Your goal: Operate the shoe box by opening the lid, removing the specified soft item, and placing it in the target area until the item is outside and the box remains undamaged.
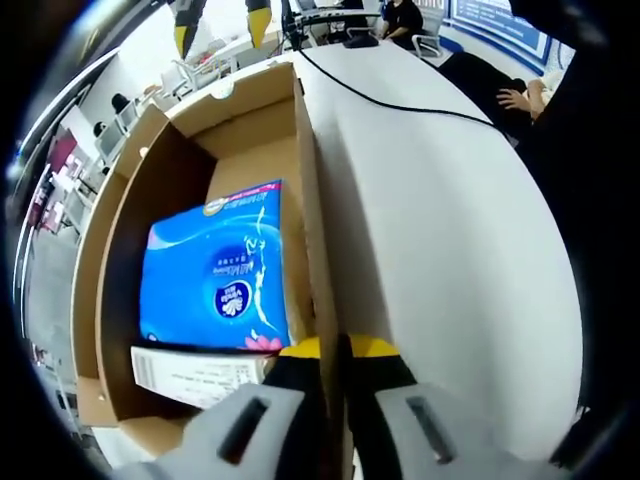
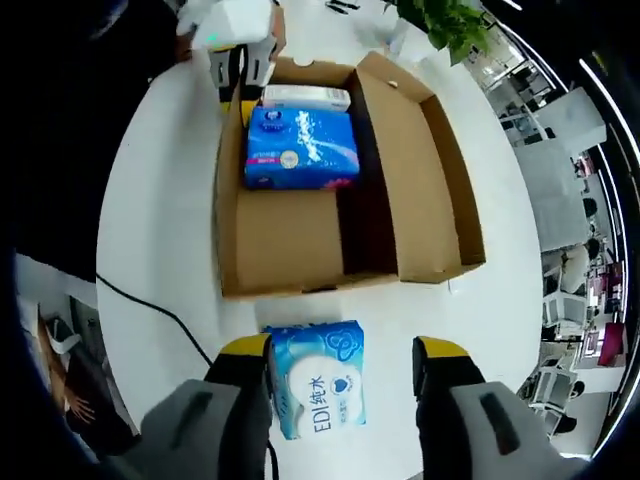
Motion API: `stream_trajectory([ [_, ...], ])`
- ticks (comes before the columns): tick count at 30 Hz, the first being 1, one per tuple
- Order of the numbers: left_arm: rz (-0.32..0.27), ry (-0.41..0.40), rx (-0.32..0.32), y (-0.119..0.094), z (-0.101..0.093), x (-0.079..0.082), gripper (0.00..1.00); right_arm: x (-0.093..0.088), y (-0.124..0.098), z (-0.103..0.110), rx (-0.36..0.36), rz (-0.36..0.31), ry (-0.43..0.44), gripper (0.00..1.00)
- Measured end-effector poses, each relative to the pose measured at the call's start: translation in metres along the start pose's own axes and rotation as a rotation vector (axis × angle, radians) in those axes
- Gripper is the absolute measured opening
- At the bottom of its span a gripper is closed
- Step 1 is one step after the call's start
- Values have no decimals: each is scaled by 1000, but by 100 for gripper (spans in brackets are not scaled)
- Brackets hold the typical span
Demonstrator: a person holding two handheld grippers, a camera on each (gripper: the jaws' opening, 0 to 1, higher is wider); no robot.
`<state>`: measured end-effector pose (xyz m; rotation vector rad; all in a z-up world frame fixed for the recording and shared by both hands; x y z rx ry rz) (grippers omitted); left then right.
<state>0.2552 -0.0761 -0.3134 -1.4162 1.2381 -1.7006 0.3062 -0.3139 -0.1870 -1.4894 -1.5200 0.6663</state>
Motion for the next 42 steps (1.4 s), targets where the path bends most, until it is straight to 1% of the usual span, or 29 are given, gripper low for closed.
stream_trajectory([
  [1,-6,-4,-1,0,1,-1,3,12,-2,-1,-10,-38,19,59],
  [2,-11,-10,-1,0,1,-1,3,22,-4,2,-14,-50,23,61],
  [3,-14,-12,-1,0,4,-2,3,29,-5,3,-15,-65,13,64],
  [4,-15,-12,-1,0,5,-2,3,36,-6,2,-16,-92,-21,64],
  [5,-15,-12,-1,0,5,-2,3,45,-8,3,-22,-118,-75,64],
  [8,-13,-9,0,1,6,-3,3,55,-8,4,-28,-111,-115,63],
  [11,-10,-7,2,1,7,-3,3,71,-3,8,-16,-109,-215,62],
  [14,-5,-5,5,1,7,-3,3,85,3,11,-12,-103,-287,61],
  [16,-4,-5,7,1,8,-3,3,98,9,16,-2,-135,-332,61],
  [18,-6,-6,6,1,8,-3,3,110,17,16,-16,-149,-436,61],
  [20,-4,-3,8,1,6,-2,3,122,23,22,-3,-186,-476,61],
  [21,-3,-3,9,1,4,-1,3,125,26,23,4,-195,-489,61],
  [22,-3,-4,9,1,3,-1,3,127,28,24,6,-197,-523,62],
  [23,-2,-3,10,1,2,0,3,130,32,23,3,-198,-581,63],
  [25,-2,-3,10,1,-2,1,3,135,37,25,10,-209,-591,66],
  [27,-2,-1,12,1,-5,2,3,139,42,26,20,-211,-603,66],
  [28,-2,-1,12,1,-7,2,3,140,44,26,19,-210,-628,66],
  [29,-2,0,11,1,-8,3,3,143,47,25,12,-216,-671,66],
  [30,-1,1,12,1,-9,4,3,145,49,26,19,-232,-677,66],
  [32,-1,2,12,1,-11,4,3,147,52,26,21,-243,-683,66],
  [33,-3,0,10,1,-11,5,3,148,56,25,12,-242,-709,66],
  [34,-7,-4,6,1,-12,5,3,150,59,22,-6,-235,-766,66],
  [37,-11,0,3,1,-15,6,3,152,67,27,17,-254,-786,69],
  [39,-11,-1,2,1,-16,6,3,156,74,31,22,-277,-890,71],
  [41,-10,-1,2,2,-15,6,3,156,78,32,18,-270,-937,72],
  [42,-10,-1,3,2,-14,6,3,159,82,33,7,-279,-944,71],
])
Point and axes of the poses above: the point that each gripper's makers call its tool centre point, and the gripper's own axes: y roughly forward along the fingers, z roughly to its left, x roughly out of its top, the point moved 2 cm from there along -y, roughly backward along the fingers, and after that the axes turned 8 degrees about -x, right-handed, at the moved point
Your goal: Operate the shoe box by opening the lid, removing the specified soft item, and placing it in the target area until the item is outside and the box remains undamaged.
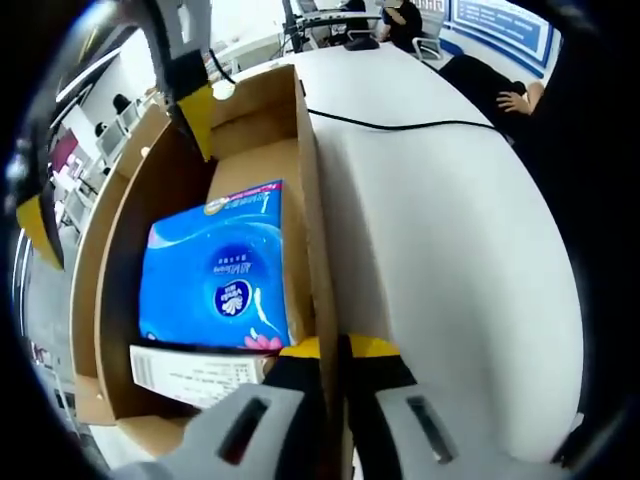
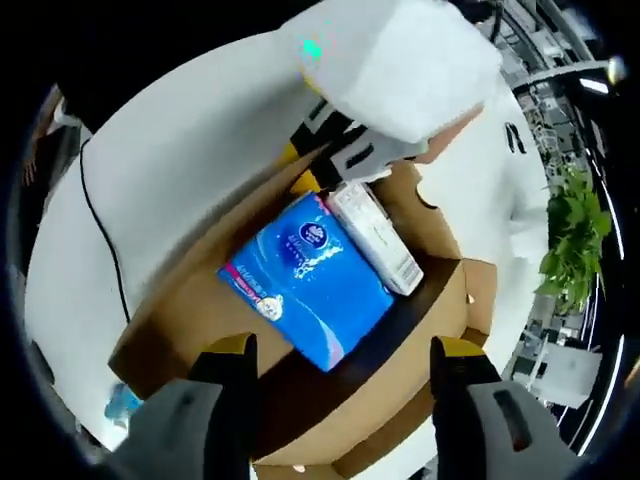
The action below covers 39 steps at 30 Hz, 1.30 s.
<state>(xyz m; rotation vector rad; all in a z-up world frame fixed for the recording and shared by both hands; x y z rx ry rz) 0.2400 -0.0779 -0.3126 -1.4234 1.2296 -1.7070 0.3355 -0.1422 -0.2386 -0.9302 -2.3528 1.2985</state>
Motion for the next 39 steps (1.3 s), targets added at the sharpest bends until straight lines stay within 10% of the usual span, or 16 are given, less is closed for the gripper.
stream_trajectory([
  [16,6,-3,3,0,4,-2,3,16,25,18,76,-91,-290,72],
  [39,10,-3,1,2,7,-3,3,19,50,35,153,-119,-393,68],
])
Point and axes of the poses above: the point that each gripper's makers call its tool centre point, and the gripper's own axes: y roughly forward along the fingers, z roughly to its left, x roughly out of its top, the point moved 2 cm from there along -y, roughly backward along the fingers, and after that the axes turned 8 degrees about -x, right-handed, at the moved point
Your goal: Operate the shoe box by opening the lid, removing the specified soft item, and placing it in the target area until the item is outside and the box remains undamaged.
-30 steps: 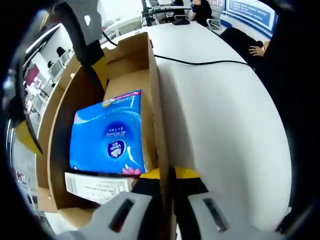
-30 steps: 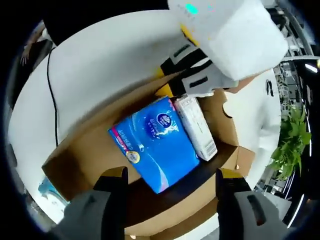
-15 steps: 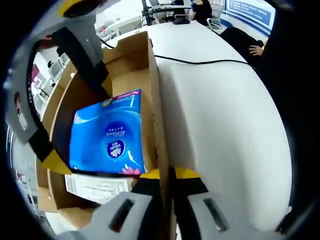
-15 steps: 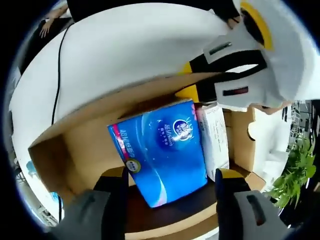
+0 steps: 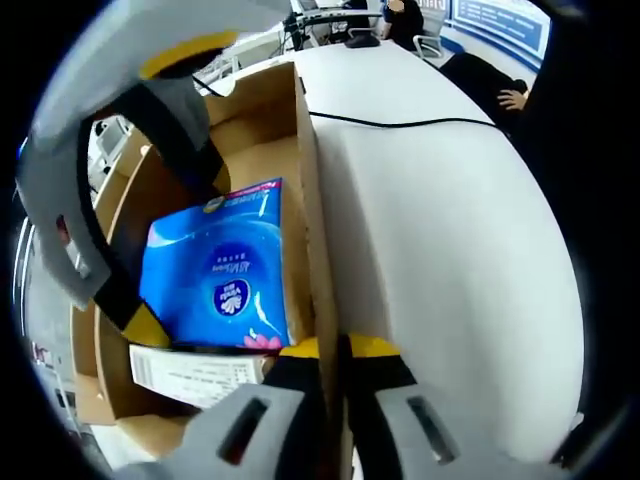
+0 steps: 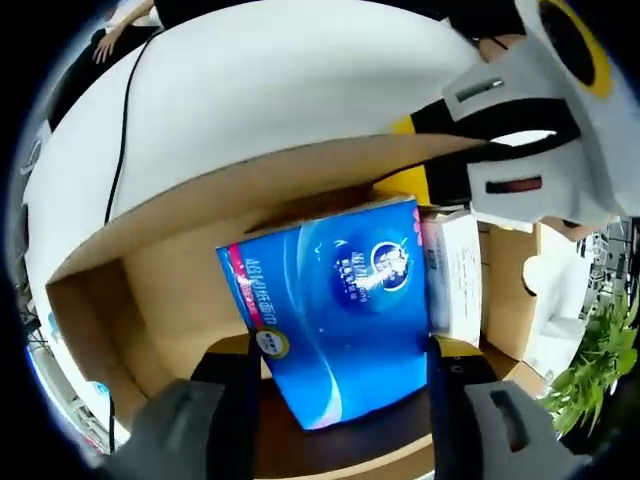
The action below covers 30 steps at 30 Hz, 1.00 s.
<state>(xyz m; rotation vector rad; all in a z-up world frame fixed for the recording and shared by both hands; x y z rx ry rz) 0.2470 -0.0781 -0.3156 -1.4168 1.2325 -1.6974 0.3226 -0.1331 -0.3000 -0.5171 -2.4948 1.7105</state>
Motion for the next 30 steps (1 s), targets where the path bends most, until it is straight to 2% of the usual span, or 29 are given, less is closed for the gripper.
stream_trajectory([
  [8,20,-1,-3,5,1,-3,3,3,-5,7,-5,-15,15,67],
  [20,27,4,1,4,2,-4,3,-3,-16,36,19,19,72,66],
  [26,30,6,1,4,1,-4,3,-11,-26,58,53,52,85,65],
  [30,34,9,2,4,2,-5,3,-10,-26,58,61,58,74,65],
])
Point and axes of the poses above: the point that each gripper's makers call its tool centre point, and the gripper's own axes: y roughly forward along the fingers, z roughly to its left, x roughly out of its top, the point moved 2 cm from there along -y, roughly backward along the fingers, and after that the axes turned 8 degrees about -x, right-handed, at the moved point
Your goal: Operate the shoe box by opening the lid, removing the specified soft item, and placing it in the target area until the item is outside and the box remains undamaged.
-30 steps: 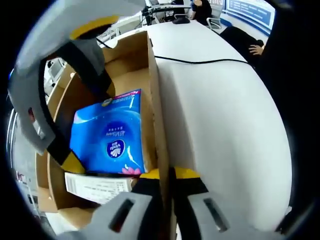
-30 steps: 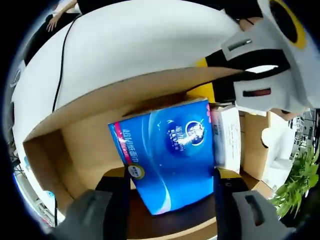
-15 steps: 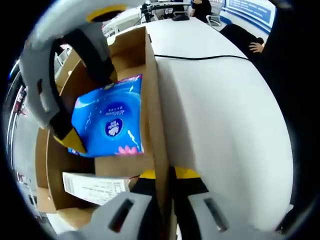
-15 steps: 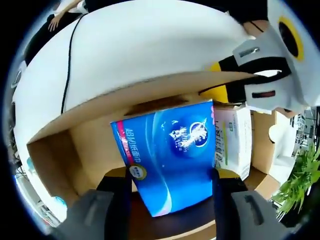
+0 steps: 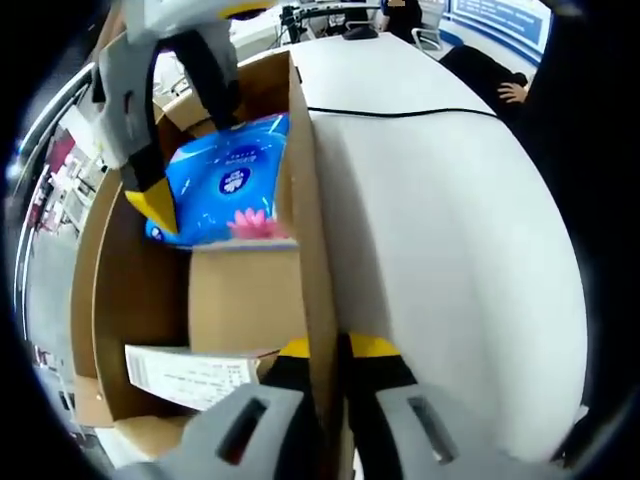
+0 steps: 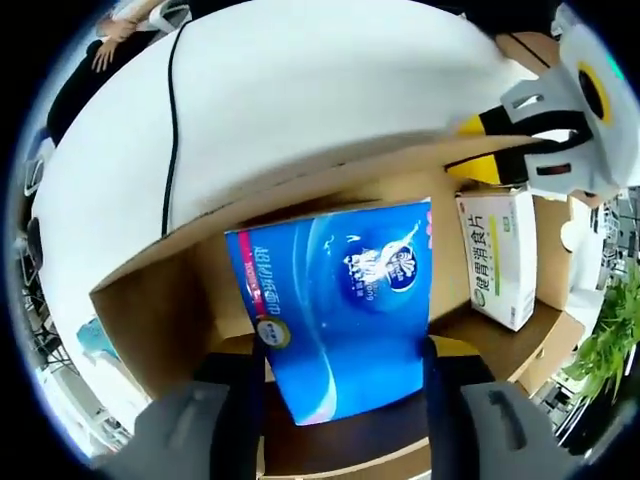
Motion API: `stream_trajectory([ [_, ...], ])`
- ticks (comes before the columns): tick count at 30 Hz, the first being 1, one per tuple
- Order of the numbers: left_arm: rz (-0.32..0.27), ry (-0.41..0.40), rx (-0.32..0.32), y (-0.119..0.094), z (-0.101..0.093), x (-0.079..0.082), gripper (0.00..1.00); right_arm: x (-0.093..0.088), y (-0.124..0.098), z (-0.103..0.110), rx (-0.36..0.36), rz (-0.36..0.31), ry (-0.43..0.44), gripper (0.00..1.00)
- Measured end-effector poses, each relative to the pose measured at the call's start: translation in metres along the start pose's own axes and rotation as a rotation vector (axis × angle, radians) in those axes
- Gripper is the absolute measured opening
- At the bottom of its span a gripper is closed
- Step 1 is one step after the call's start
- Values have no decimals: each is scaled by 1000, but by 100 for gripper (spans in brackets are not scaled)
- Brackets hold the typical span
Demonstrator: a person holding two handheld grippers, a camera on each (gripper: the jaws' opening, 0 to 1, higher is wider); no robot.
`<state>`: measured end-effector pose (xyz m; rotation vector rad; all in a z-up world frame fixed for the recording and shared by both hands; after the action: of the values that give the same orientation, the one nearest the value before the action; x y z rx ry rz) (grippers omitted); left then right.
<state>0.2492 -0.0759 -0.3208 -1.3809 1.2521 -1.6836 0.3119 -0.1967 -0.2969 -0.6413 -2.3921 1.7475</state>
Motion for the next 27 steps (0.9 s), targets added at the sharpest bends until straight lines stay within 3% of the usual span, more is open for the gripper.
stream_trajectory([
  [17,3,17,2,0,2,1,4,9,3,2,65,-28,-166,70],
  [20,6,19,0,0,-1,0,4,11,8,6,102,-26,-174,69],
  [27,10,19,2,2,0,-2,4,14,16,3,107,-43,-168,72],
])
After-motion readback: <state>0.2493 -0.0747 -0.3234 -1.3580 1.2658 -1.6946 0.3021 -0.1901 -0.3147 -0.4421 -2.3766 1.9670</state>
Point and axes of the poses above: the point that each gripper's makers call its tool centre point, and the gripper's own axes: y roughly forward along the fingers, z roughly to its left, x roughly out of its top, the point moved 2 cm from there along -y, roughly backward along the fingers, and after that the axes turned 8 degrees about -x, right-handed, at the moved point
